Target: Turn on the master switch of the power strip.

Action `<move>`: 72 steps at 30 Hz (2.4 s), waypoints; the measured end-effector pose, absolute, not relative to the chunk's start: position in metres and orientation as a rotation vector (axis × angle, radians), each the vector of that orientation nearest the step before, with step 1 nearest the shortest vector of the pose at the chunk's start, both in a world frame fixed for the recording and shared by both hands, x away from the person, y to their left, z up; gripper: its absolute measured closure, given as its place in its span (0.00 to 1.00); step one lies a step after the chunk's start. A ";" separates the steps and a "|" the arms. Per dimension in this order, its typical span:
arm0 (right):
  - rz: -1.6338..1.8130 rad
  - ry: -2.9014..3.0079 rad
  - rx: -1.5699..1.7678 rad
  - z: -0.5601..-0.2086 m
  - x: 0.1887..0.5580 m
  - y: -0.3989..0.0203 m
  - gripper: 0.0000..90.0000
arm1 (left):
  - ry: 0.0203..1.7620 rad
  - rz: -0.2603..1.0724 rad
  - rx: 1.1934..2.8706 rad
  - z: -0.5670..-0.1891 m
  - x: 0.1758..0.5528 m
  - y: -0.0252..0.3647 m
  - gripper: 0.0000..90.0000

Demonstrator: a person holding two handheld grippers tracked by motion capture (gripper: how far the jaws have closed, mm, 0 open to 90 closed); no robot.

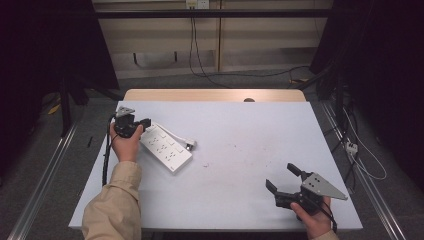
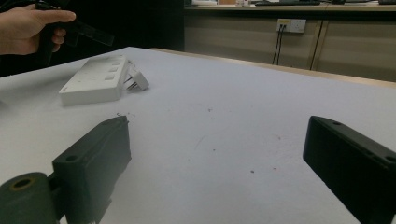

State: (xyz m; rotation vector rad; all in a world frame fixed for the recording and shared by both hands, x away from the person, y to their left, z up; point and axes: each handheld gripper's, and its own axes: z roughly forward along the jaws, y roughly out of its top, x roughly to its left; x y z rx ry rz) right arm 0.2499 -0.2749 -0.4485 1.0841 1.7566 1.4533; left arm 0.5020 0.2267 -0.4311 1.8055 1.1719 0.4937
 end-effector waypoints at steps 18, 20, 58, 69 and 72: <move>1.453 1.754 1.085 -0.449 0.251 -0.274 0.08 | 1.177 0.488 1.816 -0.432 0.508 0.226 1.00; 1.454 1.755 1.086 -0.449 0.251 -0.274 0.08 | 1.180 0.487 1.828 -0.432 0.509 0.226 1.00; 1.456 1.755 1.084 -0.448 0.250 -0.274 0.08 | 1.203 0.506 1.869 -0.444 0.514 0.222 1.00; 1.455 1.757 1.082 -0.449 0.250 -0.274 0.08 | 1.219 0.510 1.874 -0.445 0.515 0.223 1.00; 1.455 1.759 1.080 -0.449 0.250 -0.273 0.08 | 1.227 0.515 1.875 -0.446 0.515 0.224 1.00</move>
